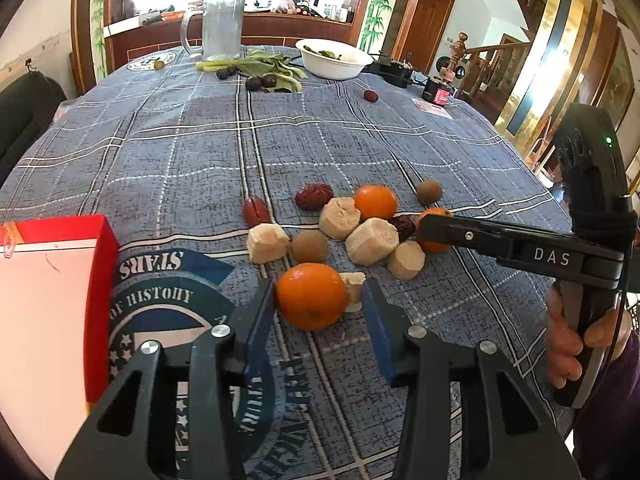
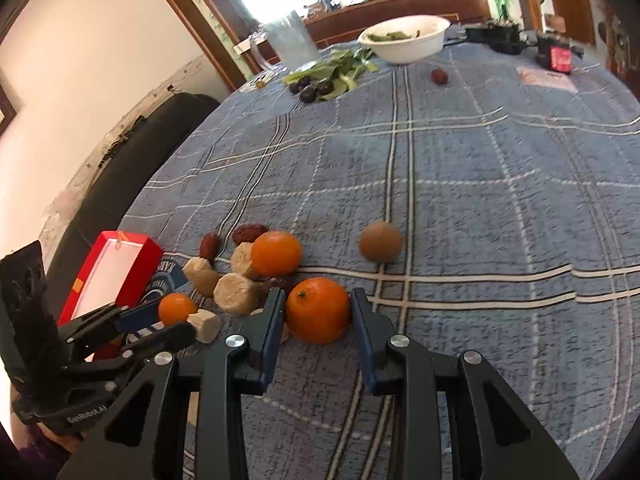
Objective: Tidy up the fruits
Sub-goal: 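Move the left gripper to the large orange and close on it, then carry the orange into the red box and open the left gripper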
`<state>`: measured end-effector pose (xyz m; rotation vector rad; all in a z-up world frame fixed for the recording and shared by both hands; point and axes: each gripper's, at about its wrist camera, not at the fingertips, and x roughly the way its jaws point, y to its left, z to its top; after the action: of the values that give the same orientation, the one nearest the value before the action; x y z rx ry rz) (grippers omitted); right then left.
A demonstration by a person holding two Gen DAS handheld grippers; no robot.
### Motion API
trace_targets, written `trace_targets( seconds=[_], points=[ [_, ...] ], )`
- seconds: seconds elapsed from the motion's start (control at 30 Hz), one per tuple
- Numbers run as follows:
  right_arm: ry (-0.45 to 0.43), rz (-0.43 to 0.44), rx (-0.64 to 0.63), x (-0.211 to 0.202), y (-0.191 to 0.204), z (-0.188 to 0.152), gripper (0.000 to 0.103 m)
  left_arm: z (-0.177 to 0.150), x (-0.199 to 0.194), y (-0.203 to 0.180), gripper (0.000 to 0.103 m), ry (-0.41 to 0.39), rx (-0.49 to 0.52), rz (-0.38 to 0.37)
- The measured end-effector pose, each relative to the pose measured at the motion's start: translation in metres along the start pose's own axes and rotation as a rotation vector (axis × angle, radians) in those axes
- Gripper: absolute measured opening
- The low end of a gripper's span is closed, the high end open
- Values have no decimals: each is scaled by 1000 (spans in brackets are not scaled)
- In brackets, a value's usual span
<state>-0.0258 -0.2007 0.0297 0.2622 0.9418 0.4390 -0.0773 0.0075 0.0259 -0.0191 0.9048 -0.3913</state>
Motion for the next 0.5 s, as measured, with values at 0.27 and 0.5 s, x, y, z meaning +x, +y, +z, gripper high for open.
trace_targets(
  seconds=[0.27,0.5],
  points=[
    [-24,-27,3,-5,-3,2,32,2,1,3,45,4,1,0],
    [-106,-35,-19,-17,1,2,32,-3,-6,4,37,-14,-20,37]
  ],
)
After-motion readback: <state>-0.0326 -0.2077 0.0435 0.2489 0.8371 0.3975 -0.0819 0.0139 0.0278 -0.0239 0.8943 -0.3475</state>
